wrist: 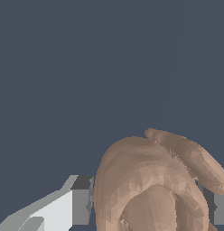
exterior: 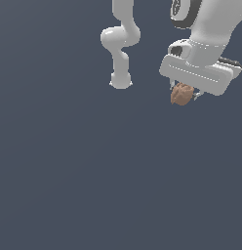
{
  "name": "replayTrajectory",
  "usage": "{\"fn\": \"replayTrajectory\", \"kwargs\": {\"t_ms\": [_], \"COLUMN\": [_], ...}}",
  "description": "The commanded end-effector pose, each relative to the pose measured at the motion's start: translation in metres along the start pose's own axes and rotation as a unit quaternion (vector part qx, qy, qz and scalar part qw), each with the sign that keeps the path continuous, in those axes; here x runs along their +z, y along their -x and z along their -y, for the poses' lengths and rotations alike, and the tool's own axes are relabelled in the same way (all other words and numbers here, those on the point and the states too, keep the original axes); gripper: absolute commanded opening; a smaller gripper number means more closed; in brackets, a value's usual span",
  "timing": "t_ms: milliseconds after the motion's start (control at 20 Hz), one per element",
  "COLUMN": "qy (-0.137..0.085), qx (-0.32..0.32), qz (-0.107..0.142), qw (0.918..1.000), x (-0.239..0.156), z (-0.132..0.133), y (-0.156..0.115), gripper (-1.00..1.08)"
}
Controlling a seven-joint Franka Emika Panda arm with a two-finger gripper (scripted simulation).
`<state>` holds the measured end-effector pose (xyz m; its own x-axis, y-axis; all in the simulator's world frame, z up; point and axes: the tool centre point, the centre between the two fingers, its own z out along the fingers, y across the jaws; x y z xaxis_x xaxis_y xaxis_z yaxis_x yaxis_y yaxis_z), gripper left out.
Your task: Pick up the object and move it to a goal position.
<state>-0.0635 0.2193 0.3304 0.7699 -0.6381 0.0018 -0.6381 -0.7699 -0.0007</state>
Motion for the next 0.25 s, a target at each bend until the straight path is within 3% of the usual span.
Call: {"fn": "replayTrajectory", "kwargs": {"t_ms": [0, 200], "qy": [0.001, 0.000], "qx": [0.001, 0.000], "qz": [0.000, 0.001], "qw": [1.0000, 1.0000], "x": [-0.0081, -0.0118], "z": [0.0008, 0.0023], "y": [0.0053, 0.0074], "gripper": [-1.00, -1.00]}}
